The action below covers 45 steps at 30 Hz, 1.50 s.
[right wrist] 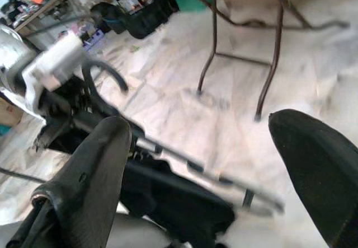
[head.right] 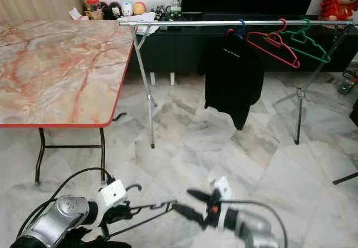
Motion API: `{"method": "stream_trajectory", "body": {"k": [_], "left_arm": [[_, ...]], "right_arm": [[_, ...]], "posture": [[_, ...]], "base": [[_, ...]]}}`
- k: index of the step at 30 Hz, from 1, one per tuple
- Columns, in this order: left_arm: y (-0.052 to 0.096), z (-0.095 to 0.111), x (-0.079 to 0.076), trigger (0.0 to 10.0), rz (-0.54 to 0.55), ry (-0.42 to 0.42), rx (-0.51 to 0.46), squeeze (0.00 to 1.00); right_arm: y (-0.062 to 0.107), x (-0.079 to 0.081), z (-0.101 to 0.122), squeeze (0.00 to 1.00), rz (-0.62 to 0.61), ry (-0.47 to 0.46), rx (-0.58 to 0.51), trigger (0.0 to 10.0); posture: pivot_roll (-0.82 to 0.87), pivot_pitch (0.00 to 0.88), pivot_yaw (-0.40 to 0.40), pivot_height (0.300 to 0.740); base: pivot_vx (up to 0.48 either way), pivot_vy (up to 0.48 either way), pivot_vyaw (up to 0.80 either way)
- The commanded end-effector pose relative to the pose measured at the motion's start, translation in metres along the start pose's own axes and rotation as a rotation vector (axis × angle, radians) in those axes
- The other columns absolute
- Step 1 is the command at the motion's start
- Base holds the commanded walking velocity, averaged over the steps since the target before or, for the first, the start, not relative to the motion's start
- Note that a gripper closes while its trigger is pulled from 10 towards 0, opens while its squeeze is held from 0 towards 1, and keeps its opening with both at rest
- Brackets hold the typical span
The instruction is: Hang hanger
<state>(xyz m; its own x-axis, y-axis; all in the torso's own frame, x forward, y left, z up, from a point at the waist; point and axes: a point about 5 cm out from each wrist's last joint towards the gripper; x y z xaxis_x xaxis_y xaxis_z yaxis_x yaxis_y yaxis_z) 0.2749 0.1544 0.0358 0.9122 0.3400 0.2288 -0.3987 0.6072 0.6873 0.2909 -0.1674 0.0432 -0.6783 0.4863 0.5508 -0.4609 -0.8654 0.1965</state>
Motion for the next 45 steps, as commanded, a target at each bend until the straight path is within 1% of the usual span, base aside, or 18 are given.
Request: {"method": "stream_trajectory", "body": {"k": [1, 3, 5, 6, 8, 9, 13, 15, 17, 21, 22, 23, 26, 27, 33, 36, 42, 45], "left_arm": [[0.002, 0.007, 0.003, 10.0, -0.025, -0.04, 0.003, 0.0], [0.005, 0.012, 0.002, 10.0, -0.063, -0.069, 0.003, 0.0], [0.005, 0.013, 0.001, 10.0, -0.074, -0.076, 0.003, 0.0], [0.008, 0.016, 0.001, 10.0, -0.102, -0.1, 0.001, 0.0], [0.009, 0.017, 0.001, 10.0, -0.111, -0.108, 0.0, 0.0], [0.012, 0.02, 0.002, 10.0, -0.129, -0.127, -0.002, 0.0], [0.015, 0.025, 0.004, 10.0, -0.156, -0.178, 0.02, 0.0], [0.018, 0.026, 0.003, 10.0, -0.182, -0.216, 0.04, 0.0], [0.02, 0.031, 0.001, 10.0, -0.199, -0.233, 0.039, 0.0], [0.021, 0.038, 0.0, 10.0, -0.215, -0.254, 0.038, 0.0], [0.022, 0.041, 0.0, 10.0, -0.224, -0.277, 0.042, 0.0], [0.022, 0.041, 0.0, 10.0, -0.224, -0.277, 0.042, 0.0], [0.027, 0.046, 0.001, 10.0, -0.236, -0.309, 0.049, 0.0], [0.028, 0.047, 0.001, 10.0, -0.237, -0.315, 0.05, 0.0], [0.031, 0.053, 0.002, 10.0, -0.231, -0.327, 0.05, 0.0], [0.032, 0.062, 0.0, 10.0, -0.237, -0.337, 0.03, 0.0], [0.032, 0.074, -0.004, 10.0, -0.249, -0.38, 0.005, 0.0], [0.031, 0.083, -0.008, 10.0, -0.258, -0.39, -0.023, 0.0]], "right_arm": [[0.0, 0.002, 0.001, 0.0, 0.029, 0.017, 0.024, 10.0], [0.001, 0.005, 0.002, 0.0, 0.08, 0.027, 0.051, 10.0], [0.001, 0.006, 0.001, 0.0, 0.095, 0.024, 0.058, 10.0], [0.004, 0.009, -0.004, 0.0, 0.161, 0.013, 0.111, 10.0], [0.006, 0.011, -0.008, 0.0, 0.19, 0.009, 0.138, 10.0], [0.009, 0.014, -0.016, 0.0, 0.235, 0.002, 0.202, 10.0], [0.018, 0.013, -0.03, 0.0, 0.246, 0.002, 0.329, 10.0], [0.021, 0.012, -0.034, 0.0, 0.236, 0.017, 0.361, 10.0], [0.021, 0.012, -0.033, 0.0, 0.246, -0.015, 0.334, 10.0], [0.019, 0.012, -0.033, 0.0, 0.25, -0.02, 0.332, 10.0], [0.017, 0.013, -0.036, 0.0, 0.245, 0.022, 0.357, 10.0], [0.017, 0.013, -0.036, 0.0, 0.245, 0.022, 0.357, 10.0], [0.009, 0.002, -0.032, 0.0, 0.042, 0.187, 0.337, 10.0], [0.008, 0.001, -0.03, 0.0, 0.022, 0.214, 0.329, 10.0], [-0.002, 0.007, -0.027, 0.0, 0.069, 0.233, 0.309, 10.0], [-0.006, 0.01, -0.03, 0.0, 0.11, 0.241, 0.318, 10.0], [-0.008, 0.015, -0.035, 0.0, 0.189, 0.217, 0.347, 10.0], [-0.011, 0.015, -0.033, 0.0, 0.179, 0.234, 0.34, 10.0]], "posture": [[0.06, 0.101, 0.021, 0.74], [0.06, 0.102, 0.02, 0.74], [0.06, 0.102, 0.02, 0.74], [0.07, 0.1, 0.021, 0.74], [0.07, 0.1, 0.021, 0.74], [0.07, 0.098, 0.02, 0.74], [0.08, 0.099, 0.019, 0.74], [0.07, 0.097, 0.02, 0.74], [0.07, 0.096, 0.019, 0.74], [0.08, 0.089, 0.021, 0.74], [0.08, 0.089, 0.021, 0.74], [0.08, 0.089, 0.021, 0.74], [0.08, 0.081, 0.022, 0.74], [0.08, 0.08, 0.023, 0.74], [0.08, 0.067, 0.017, 0.74], [0.09, 0.057, 0.013, 0.74], [0.08, 0.034, 0.006, 0.74], [0.09, 0.027, 0.003, 0.74]], "base": [[0.0, 0.0, 0.0], [0.0, 0.0, 0.0], [0.0, 0.0, 0.0], [0.0, 0.0, 0.0], [0.0, 0.0, 0.0], [0.0, 0.0, 0.0], [0.0, 0.0, 0.0], [0.0, 0.0, 0.0], [0.0, 0.0, 0.0], [0.0, 0.0, 0.0], [0.0, 0.0, 0.0], [0.0, 0.0, 0.0], [0.0, 0.0, 0.0], [0.0, 0.0, 0.0], [0.0, 0.0, 0.0], [0.0, 0.0, 0.0], [0.0, 0.0, 0.0], [0.0, 0.0, 0.0]]}}
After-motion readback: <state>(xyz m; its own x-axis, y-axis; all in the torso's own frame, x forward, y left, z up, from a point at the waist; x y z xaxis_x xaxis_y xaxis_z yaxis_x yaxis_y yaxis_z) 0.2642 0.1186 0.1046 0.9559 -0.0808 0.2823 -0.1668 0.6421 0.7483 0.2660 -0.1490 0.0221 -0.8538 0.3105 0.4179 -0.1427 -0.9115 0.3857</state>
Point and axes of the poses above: a point about 5 cm out from each wrist's last joint towards the gripper, its own y axis pointing back from the gripper into the wrist, its own z axis along the axis of the wrist's last joint, x = y × z, and after that the axes turned 12 degrees about -y, right-handed
